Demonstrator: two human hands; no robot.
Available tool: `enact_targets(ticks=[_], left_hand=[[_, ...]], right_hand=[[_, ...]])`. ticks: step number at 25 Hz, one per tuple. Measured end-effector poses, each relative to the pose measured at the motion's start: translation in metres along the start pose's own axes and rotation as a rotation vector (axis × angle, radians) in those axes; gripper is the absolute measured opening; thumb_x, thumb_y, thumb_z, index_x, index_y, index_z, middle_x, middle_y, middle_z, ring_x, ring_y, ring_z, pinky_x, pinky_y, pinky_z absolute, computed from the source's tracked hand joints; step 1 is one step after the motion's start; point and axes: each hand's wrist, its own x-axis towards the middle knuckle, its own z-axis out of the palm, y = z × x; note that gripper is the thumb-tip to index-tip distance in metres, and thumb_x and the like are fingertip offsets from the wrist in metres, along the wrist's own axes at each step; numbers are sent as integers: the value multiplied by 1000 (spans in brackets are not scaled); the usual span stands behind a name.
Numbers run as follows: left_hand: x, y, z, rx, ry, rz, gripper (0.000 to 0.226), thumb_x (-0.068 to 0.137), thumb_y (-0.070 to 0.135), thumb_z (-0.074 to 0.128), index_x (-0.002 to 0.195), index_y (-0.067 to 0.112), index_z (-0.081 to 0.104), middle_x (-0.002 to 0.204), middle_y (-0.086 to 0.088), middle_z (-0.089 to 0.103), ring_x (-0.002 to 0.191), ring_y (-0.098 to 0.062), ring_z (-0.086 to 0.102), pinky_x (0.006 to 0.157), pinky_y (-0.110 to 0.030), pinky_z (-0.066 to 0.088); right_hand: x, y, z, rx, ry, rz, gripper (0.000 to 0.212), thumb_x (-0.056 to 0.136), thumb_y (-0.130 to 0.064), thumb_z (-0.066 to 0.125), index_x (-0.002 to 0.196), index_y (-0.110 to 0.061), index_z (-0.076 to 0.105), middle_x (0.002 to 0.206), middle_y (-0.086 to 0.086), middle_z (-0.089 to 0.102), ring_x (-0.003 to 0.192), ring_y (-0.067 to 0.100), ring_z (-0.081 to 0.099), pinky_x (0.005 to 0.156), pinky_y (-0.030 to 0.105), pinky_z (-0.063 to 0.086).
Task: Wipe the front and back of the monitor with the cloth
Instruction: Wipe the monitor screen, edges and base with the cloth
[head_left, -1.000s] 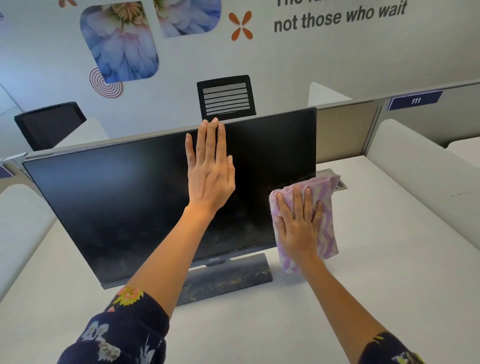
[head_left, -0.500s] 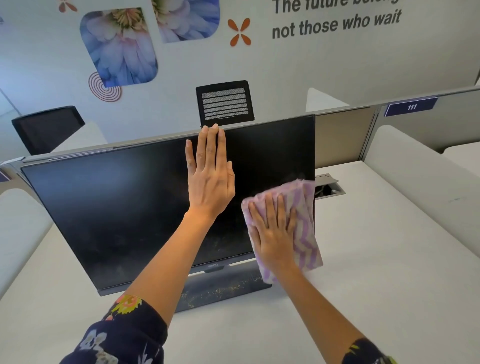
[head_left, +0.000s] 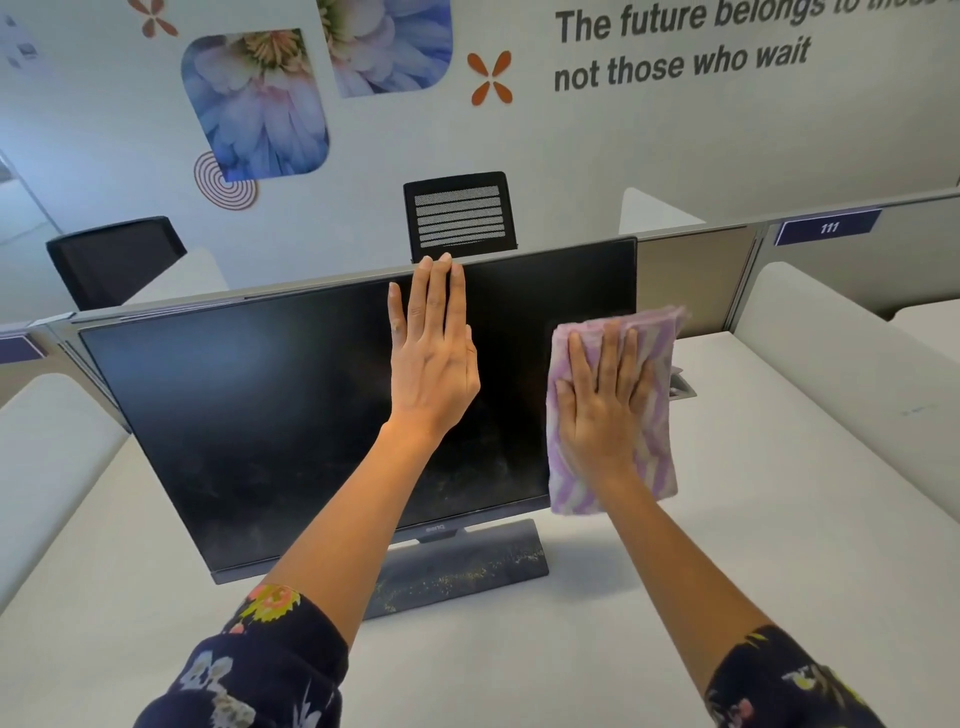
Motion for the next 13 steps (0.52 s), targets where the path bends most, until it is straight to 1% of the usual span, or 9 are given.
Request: enact_targets(ticks=[2, 4, 7, 9, 11, 13], left_hand=[[-1, 1, -1, 5, -4, 1, 61, 98, 17, 35, 154, 3, 15, 162, -12, 12, 150, -29, 7, 121, -51, 1], [0, 2, -3, 15, -5, -6, 61, 96, 15, 34, 153, 3, 17, 162, -12, 14, 150, -28, 8, 121, -52, 1], [0, -7, -9, 68, -32, 37, 58, 100, 25, 26, 154, 6, 15, 162, -9, 13, 150, -24, 8, 119, -53, -3], [2, -19, -16, 122, -52, 114, 61, 98, 21, 29, 155, 10, 12, 163, -6, 12, 151, -21, 7, 119, -52, -9], [3, -33, -23, 155, -55, 151, 65, 94, 16, 33, 155, 12, 13, 163, -4, 14, 150, -20, 8, 119, -52, -9], [1, -47, -28, 154, -38, 98, 66, 93, 16, 36, 155, 12, 15, 162, -4, 18, 150, -21, 11, 119, -55, -4]], right_hand=[[28, -28, -11, 54, 57, -4, 57, 105, -46, 21, 156, -23, 12, 164, 11, 7, 151, 32, 0, 122, 53, 3], [39, -53, -11, 85, 74, -73, 56, 104, -44, 26, 156, -26, 15, 164, 9, 7, 151, 30, 0, 121, 55, 3], [11, -61, 8, 29, 54, -269, 55, 103, -46, 33, 155, -29, 22, 164, 11, 10, 151, 32, 6, 120, 58, 8], [-19, -45, 21, -22, 4, -348, 57, 103, -47, 33, 156, -29, 19, 164, 10, 8, 151, 35, 8, 118, 60, 15], [-40, -23, 25, -34, -20, -337, 58, 104, -48, 29, 156, -29, 14, 164, 9, 8, 151, 35, 8, 116, 60, 22], [-37, -7, 19, -23, -31, -254, 59, 104, -49, 26, 157, -30, 9, 164, 9, 9, 151, 35, 6, 116, 60, 23]])
